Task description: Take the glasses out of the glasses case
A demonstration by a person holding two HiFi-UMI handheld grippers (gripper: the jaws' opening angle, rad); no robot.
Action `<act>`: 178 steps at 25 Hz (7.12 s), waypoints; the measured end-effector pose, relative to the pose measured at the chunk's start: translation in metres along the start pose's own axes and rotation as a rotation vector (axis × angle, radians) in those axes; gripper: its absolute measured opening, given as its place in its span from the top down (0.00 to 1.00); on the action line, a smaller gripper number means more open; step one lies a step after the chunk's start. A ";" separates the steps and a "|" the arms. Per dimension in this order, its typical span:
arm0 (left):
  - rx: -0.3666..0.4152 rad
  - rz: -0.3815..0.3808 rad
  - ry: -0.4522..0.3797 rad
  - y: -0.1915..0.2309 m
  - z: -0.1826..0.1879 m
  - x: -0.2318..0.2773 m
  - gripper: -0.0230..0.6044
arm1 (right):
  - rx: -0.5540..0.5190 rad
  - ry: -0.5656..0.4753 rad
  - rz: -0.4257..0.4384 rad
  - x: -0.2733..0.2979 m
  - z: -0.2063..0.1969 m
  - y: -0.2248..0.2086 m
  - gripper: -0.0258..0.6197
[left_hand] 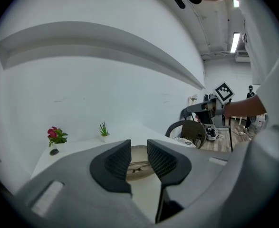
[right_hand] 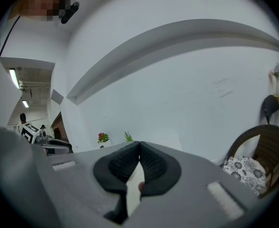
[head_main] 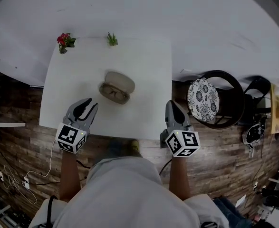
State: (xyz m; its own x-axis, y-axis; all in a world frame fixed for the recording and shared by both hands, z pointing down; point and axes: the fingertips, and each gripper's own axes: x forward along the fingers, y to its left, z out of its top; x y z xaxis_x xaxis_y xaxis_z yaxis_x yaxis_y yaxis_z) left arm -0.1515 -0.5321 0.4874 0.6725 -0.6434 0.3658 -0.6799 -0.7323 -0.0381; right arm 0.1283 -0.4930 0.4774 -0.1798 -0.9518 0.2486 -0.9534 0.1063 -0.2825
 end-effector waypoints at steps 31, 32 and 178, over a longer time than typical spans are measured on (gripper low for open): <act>0.783 -0.679 0.595 -0.008 -0.106 0.163 0.79 | 0.070 0.063 -0.121 0.036 -0.040 -0.032 0.96; 0.794 -0.693 0.609 -0.008 -0.111 0.167 0.79 | 0.071 0.066 -0.125 0.036 -0.042 -0.033 0.96; 0.069 0.527 -0.411 -0.015 0.090 -0.158 0.93 | -0.186 -0.131 0.139 -0.093 0.036 0.024 0.96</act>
